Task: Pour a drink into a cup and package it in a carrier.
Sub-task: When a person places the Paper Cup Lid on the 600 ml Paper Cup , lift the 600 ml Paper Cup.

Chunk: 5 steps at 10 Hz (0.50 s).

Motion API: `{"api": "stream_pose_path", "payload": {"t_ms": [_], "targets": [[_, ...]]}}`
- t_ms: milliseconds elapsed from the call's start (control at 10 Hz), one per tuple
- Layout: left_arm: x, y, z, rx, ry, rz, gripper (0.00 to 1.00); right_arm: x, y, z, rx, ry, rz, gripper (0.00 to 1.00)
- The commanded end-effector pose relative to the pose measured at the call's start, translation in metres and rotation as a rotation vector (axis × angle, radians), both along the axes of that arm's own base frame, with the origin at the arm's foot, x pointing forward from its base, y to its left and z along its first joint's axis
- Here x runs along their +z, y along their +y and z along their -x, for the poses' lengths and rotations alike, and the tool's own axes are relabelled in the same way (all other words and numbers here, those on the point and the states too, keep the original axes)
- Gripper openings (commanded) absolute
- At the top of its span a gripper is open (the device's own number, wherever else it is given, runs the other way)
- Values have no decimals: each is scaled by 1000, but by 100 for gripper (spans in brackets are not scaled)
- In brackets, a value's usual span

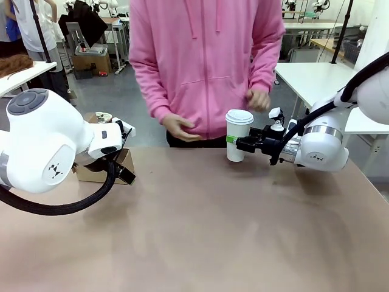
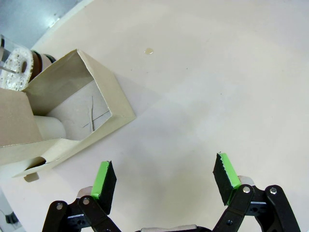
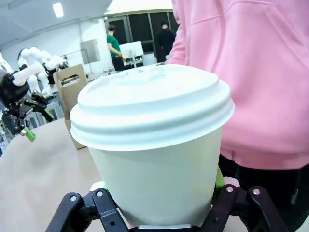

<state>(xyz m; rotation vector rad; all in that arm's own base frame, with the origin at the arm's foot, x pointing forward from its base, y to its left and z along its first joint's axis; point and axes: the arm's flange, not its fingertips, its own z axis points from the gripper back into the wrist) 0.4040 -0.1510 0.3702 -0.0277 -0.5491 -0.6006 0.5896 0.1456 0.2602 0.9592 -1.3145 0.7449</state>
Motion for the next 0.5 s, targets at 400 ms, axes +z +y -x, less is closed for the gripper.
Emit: {"api": "stream_pose_path", "payload": {"t_ms": [400], "targets": [[0, 0, 0, -1, 0, 1, 100, 6, 2, -1, 0, -10, -3, 80]]}}
